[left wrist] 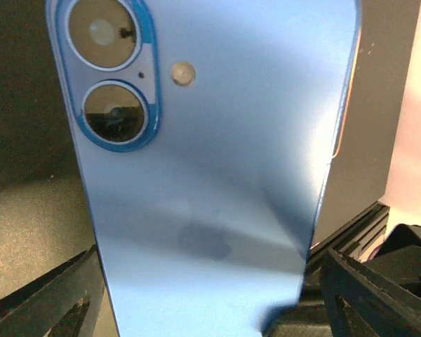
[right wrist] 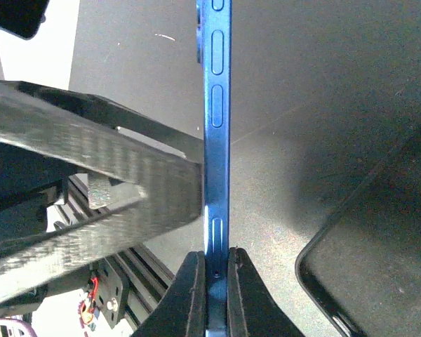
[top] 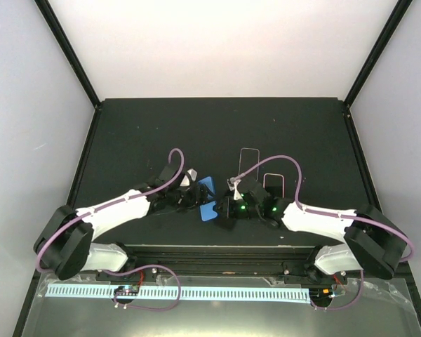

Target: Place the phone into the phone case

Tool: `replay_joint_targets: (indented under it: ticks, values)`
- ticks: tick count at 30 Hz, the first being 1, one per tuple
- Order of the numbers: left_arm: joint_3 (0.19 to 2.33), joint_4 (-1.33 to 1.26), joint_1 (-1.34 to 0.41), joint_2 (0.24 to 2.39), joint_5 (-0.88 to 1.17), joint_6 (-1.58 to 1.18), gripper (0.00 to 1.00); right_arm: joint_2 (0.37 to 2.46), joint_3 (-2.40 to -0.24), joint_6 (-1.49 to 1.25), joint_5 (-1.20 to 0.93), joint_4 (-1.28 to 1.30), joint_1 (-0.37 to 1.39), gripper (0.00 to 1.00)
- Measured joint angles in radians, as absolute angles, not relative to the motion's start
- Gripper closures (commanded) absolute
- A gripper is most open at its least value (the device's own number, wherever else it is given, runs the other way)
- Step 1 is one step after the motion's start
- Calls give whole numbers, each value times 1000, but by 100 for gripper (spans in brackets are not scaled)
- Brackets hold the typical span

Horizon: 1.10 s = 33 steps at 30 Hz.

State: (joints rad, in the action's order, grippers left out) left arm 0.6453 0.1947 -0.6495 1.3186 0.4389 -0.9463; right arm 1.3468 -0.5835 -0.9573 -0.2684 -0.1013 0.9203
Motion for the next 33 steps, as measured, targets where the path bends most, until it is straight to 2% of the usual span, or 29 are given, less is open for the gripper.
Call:
replay_joint_targets:
  ticks: [4, 9, 21, 33]
  values:
    - [643, 198, -651, 1246, 437, -949, 4, 1325, -583, -952, -258, -64, 920, 99]
    - [643, 204, -652, 1162, 429, -942, 5, 1261, -581, -944, -209, 75, 920, 99]
    - [636, 239, -664, 1198, 358, -867, 27, 1032, -519, -988, -107, 318, 920, 99]
    - [583, 177, -685, 1367, 348, -853, 40, 1151, -556, -1004, -76, 325, 920, 99]
